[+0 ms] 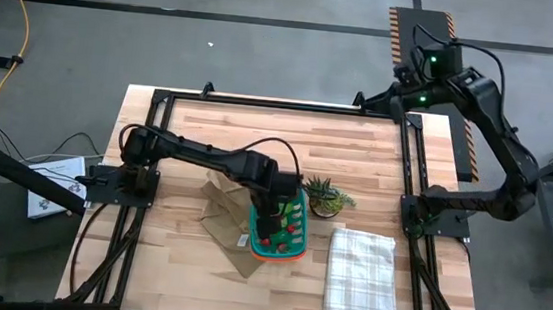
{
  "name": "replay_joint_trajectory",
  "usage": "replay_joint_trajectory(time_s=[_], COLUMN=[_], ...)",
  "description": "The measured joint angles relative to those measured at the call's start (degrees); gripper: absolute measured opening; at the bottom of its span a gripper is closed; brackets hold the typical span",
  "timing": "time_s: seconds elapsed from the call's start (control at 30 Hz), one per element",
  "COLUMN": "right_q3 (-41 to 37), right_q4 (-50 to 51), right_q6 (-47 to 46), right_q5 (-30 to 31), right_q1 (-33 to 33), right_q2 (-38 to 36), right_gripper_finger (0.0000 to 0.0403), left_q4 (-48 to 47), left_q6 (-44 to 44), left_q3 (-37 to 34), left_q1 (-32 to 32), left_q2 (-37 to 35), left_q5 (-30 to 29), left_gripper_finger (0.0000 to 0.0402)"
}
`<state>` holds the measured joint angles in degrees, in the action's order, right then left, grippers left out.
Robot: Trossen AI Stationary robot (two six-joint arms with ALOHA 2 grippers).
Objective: Pick and placing Produce into tupperware
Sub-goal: Put the red cherry into the green basket, then return to Home Position
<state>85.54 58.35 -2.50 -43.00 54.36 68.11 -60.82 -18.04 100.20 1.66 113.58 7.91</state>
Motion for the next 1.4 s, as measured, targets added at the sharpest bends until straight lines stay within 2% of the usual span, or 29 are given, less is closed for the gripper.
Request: replay_joint_trajectory(time_s=[0.1,0.27,0.6,0.97,1.13,1.4], right_q3=[0.0,0.0,0.0,0.0,0.0,0.0], right_q4=[0.1,1.0,1.2,1.7,2.8,3.3], right_q6=[-0.1,0.0,0.3,1.3,1.6,2.6], right_q5=[0.0,0.0,0.0,-0.6,-1.0,-1.0], right_q1=[-0.5,-0.5,-0.5,-0.5,-0.5,-0.5], right_q2=[-0.8,-1.3,-1.3,-1.3,-1.3,-1.5], right_gripper_finger=[0.0137,0.0137,0.0137,0.0137,0.0137,0.0137], left_q4=[1.7,1.6,5.5,5.4,6.0,7.2], left_q6=[-2.1,-5.6,-11.9,-15.3,-14.7,-12.5], left_q3=[-0.8,-2.4,-5.3,-5.6,-5.6,-5.5], left_q1=[-0.3,-0.6,-3.0,-3.9,-3.9,-3.9], left_q2=[0.0,0.0,0.0,0.0,0.0,0.0], left_q5=[-0.6,-5.1,-7.2,-10.4,-10.0,-7.7], left_gripper_finger=[0.0,0.0,0.0,0.0009,0.0034,0.0109])
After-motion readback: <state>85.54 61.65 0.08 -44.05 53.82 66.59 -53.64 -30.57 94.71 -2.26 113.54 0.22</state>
